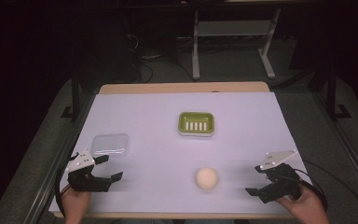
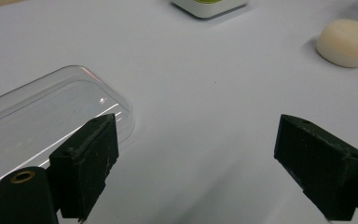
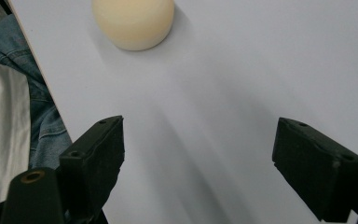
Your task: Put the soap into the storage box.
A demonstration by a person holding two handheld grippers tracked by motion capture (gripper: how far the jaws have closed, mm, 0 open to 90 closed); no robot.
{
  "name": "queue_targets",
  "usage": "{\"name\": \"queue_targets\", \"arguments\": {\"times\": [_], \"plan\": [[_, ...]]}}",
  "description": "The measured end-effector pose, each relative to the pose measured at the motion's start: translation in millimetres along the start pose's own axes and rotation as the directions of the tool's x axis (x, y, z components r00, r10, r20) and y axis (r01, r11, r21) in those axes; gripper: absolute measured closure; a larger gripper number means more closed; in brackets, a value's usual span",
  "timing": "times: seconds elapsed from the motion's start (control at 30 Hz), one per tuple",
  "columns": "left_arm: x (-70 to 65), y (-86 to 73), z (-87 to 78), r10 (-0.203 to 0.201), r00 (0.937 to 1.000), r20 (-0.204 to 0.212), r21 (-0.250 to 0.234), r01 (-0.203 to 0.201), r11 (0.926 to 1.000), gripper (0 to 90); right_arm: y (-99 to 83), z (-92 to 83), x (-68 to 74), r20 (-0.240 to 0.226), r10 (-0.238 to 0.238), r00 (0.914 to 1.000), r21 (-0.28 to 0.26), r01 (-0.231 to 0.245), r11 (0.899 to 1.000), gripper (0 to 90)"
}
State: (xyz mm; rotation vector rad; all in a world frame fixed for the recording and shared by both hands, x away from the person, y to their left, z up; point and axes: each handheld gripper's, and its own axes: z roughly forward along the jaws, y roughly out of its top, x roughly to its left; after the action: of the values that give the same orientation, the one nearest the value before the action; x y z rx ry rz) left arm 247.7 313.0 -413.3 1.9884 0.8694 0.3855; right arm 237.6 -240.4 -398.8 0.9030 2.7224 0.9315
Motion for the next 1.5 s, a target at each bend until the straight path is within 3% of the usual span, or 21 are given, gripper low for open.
{"name": "queue_targets", "arguments": {"times": [0.37, 0.73, 1.5], "plan": [[0.0, 0.0, -0.7, 0.007, 1.0000, -0.001, 0.001, -0.007, 1.0000, 13.0, 12.8, -2.3, 9.2, 0.004, -0.044, 0.9990, -0.009, 0.044, 0.999, 15.9], [0.2, 0.0, -0.6, 0.001, 1.0000, -0.002, 0.002, -0.001, 1.0000, 13.0, 31.6, 6.4, 16.2, -0.024, -0.082, 0.9963, 0.009, 0.083, 0.997, 15.3], [2.0, -0.8, -1.7, -0.007, 1.0000, 0.003, -0.007, 0.007, 1.0000, 13.0, 83.7, 39.2, 29.9, -0.079, -0.211, 0.9743, 0.045, 0.215, 0.976, 15.1]]}}
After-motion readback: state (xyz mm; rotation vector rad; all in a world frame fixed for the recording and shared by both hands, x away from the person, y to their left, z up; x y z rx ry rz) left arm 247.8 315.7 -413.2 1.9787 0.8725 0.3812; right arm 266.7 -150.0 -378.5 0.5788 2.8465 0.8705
